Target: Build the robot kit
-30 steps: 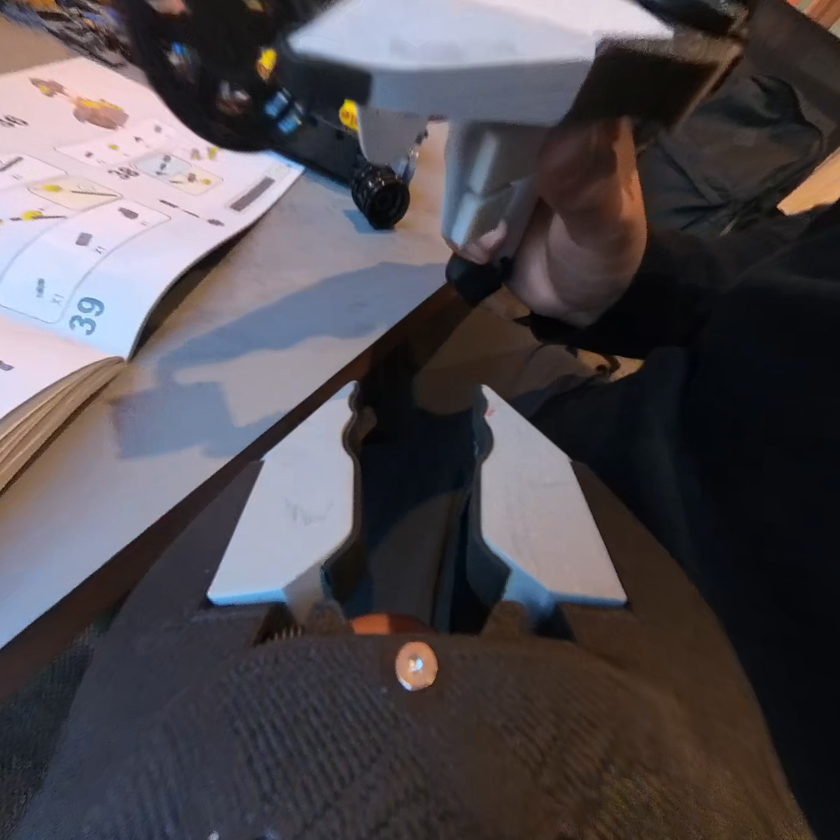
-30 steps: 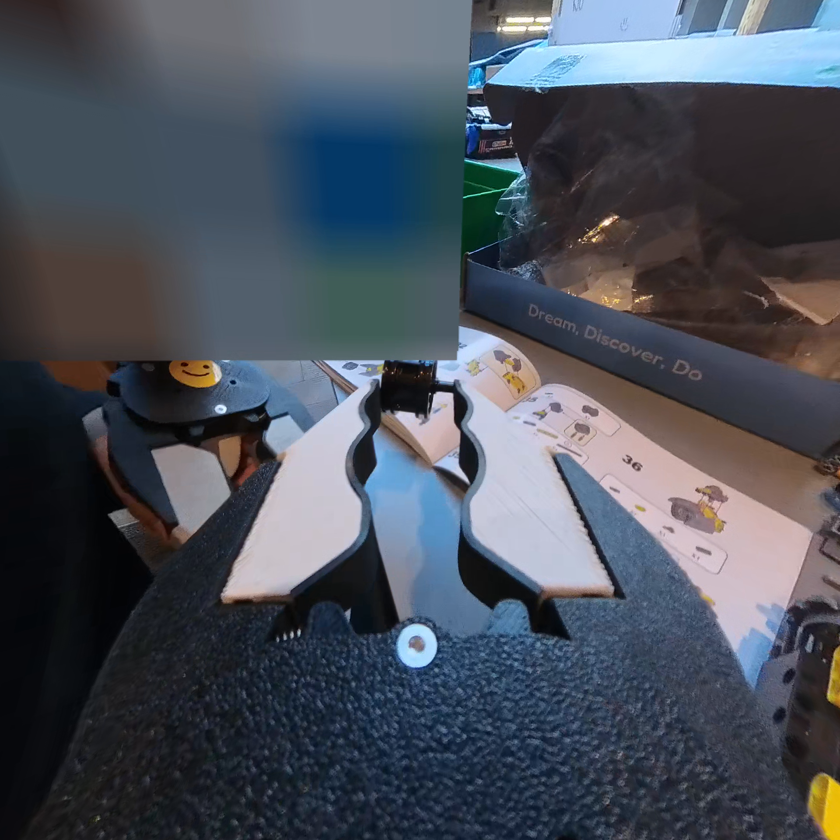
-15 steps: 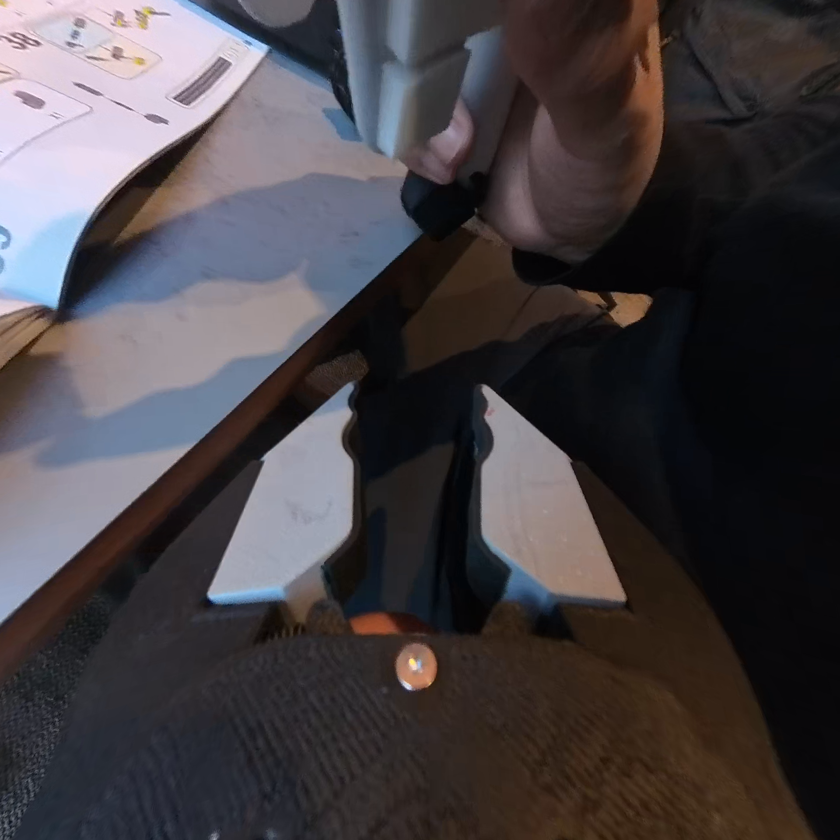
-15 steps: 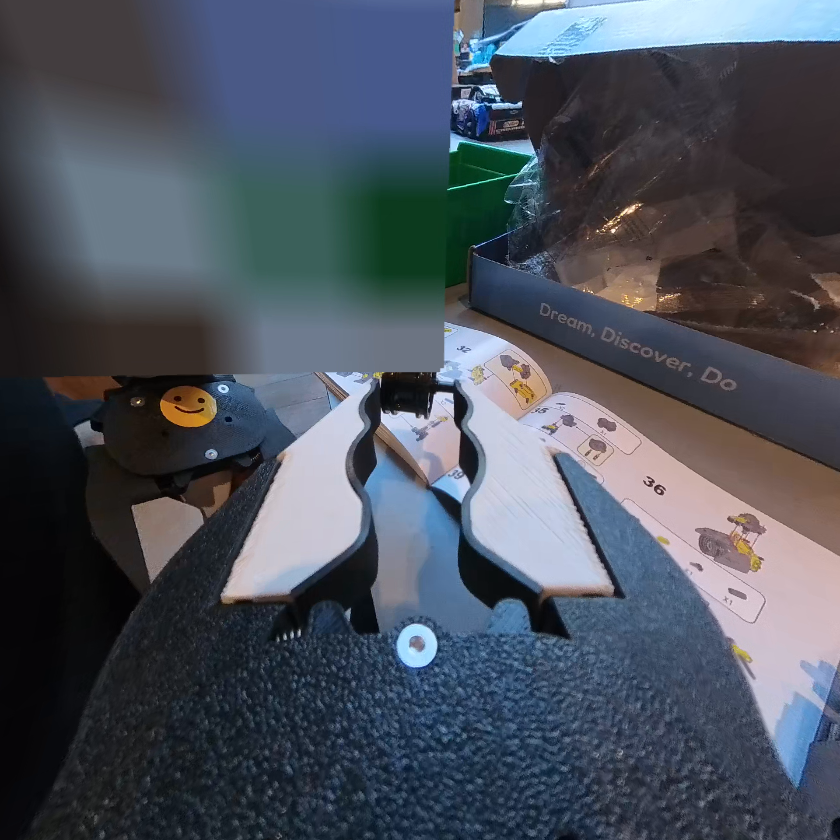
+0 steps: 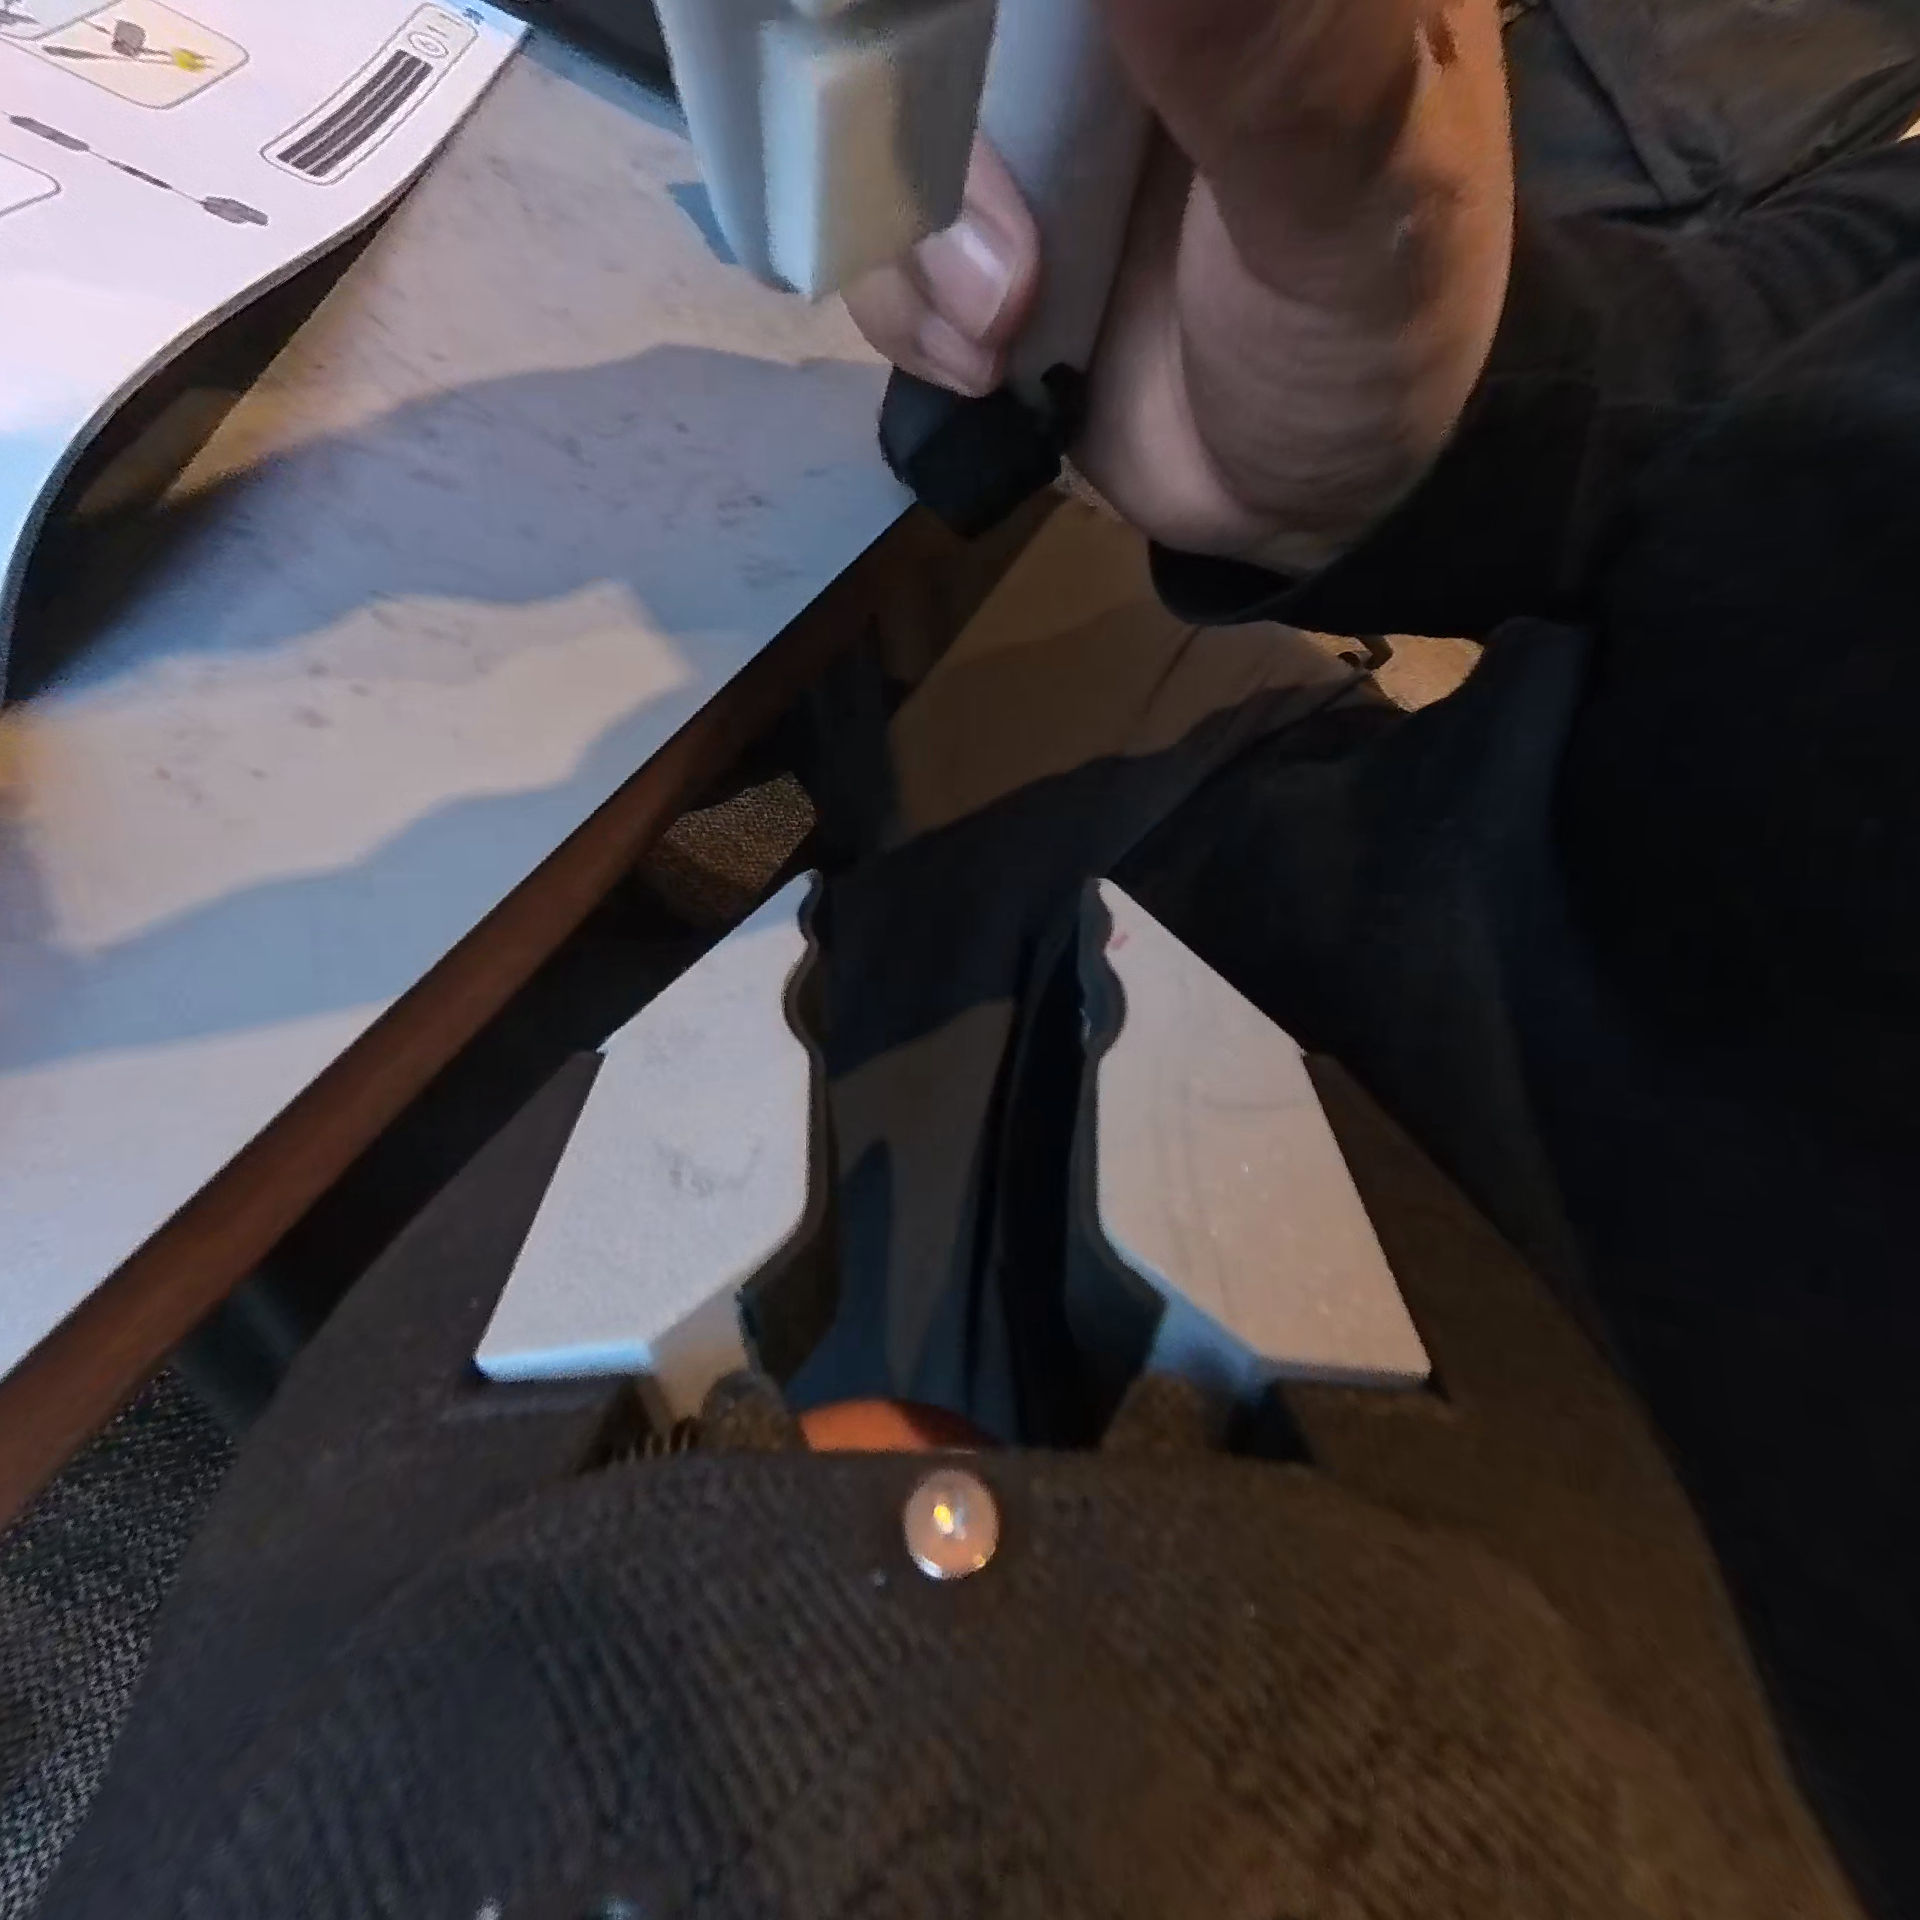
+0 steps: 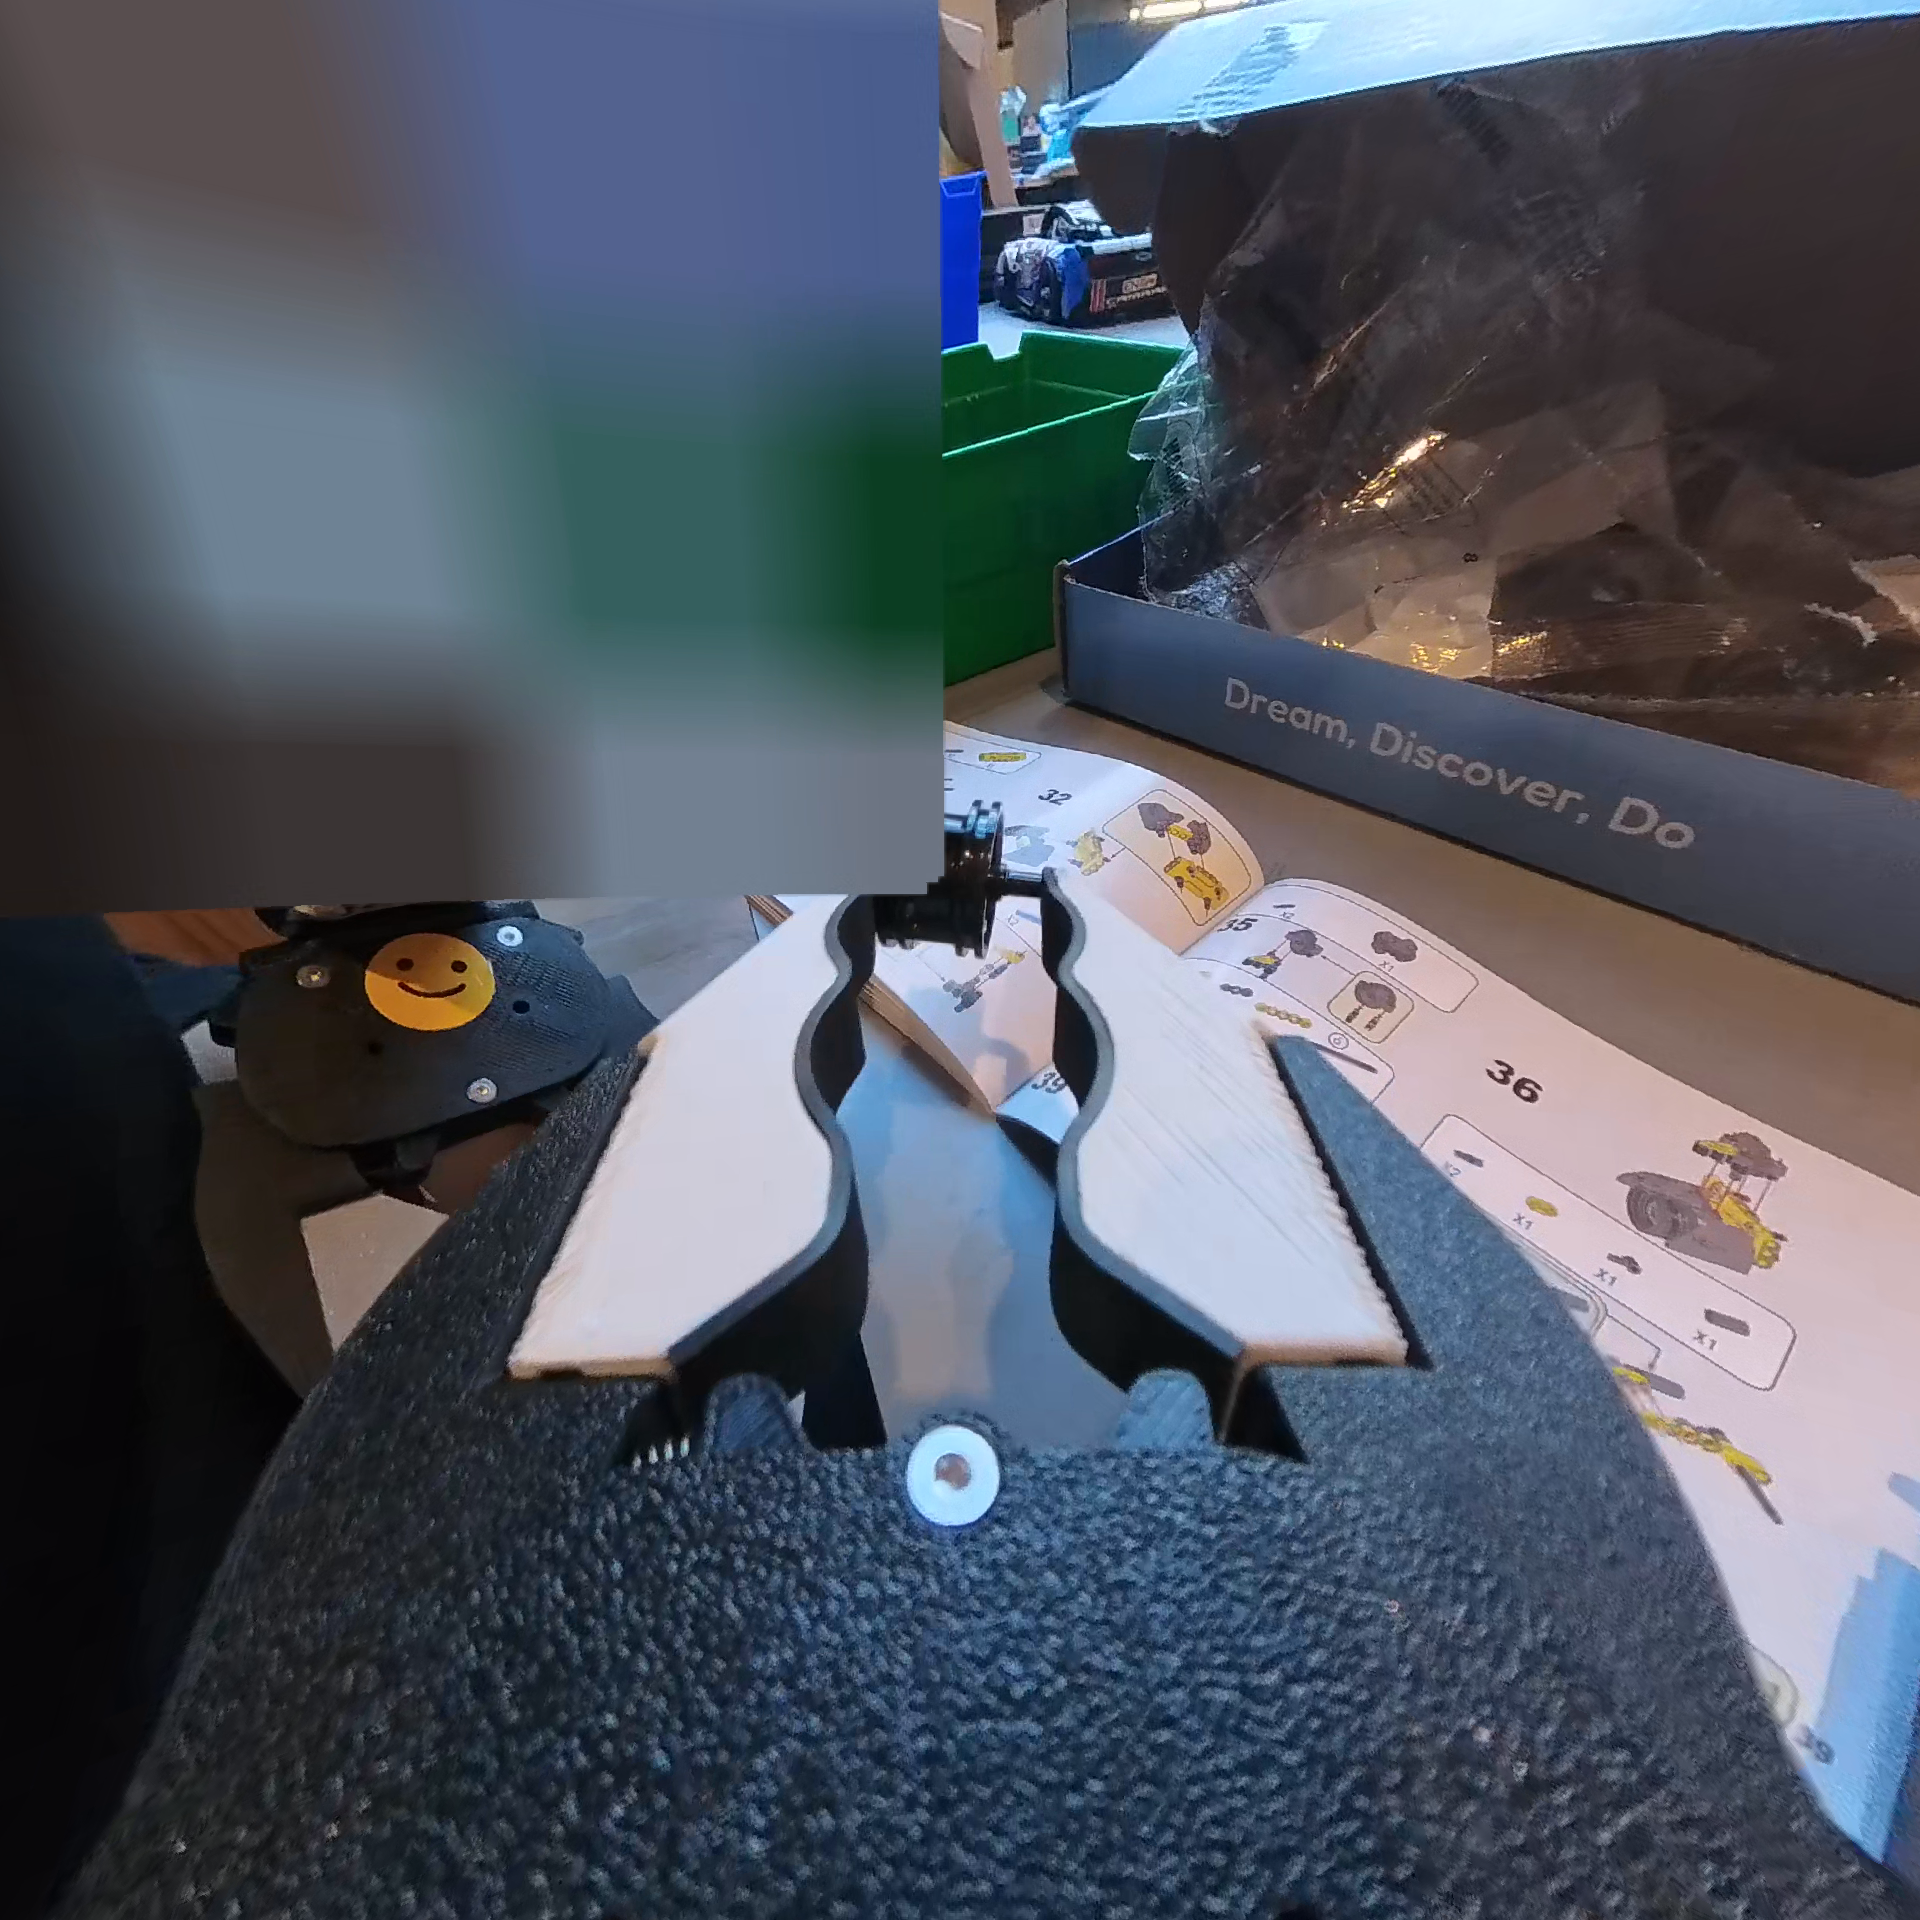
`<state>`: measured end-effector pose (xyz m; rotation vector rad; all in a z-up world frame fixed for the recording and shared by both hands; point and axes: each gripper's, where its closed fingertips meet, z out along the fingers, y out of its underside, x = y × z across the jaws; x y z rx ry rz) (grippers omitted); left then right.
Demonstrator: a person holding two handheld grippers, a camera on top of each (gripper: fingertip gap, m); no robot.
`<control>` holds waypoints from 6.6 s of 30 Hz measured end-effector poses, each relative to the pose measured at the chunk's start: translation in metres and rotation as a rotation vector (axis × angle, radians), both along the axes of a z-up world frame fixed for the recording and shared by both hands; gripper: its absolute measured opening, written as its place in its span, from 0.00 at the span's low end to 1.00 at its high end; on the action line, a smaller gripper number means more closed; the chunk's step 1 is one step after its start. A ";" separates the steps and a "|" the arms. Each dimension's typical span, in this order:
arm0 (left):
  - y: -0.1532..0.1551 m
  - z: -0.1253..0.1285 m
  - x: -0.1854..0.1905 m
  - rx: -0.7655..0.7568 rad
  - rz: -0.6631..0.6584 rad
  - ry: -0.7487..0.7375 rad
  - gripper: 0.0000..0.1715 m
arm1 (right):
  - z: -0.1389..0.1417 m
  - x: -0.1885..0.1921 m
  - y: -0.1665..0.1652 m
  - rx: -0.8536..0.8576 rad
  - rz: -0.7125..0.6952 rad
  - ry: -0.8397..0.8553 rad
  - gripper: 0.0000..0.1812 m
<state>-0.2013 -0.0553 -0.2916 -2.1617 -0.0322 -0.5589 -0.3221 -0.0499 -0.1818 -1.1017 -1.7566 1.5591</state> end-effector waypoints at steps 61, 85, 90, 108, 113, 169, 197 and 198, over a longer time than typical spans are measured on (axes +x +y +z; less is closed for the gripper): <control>-0.001 -0.026 0.030 -0.113 -0.111 0.055 0.24 | 0.025 0.040 0.026 1.314 -0.047 0.616 0.11; 0.003 -0.021 0.029 -0.076 -0.095 0.075 0.25 | 0.048 0.097 0.185 0.210 -0.533 0.149 0.11; 0.010 -0.008 0.029 0.005 -0.079 0.075 0.29 | 0.027 0.126 0.209 0.131 -0.600 0.092 0.11; 0.174 0.110 0.063 0.279 -0.007 0.073 0.31 | -0.009 0.195 0.220 0.929 -0.623 0.197 0.11; 0.225 0.098 0.102 0.186 -0.118 0.020 0.35 | -0.005 0.214 0.226 0.876 -0.620 0.258 0.11; 0.333 0.017 0.121 -0.134 -0.189 0.353 0.22 | -0.076 0.245 0.384 0.026 -0.458 -0.445 0.10; 0.278 0.052 0.115 0.180 -0.097 0.632 0.32 | -0.064 0.216 0.312 -0.162 -0.469 -0.401 0.00; 0.283 0.052 0.116 0.195 -0.109 0.644 0.30 | -0.068 0.219 0.315 -0.186 -0.482 -0.420 0.00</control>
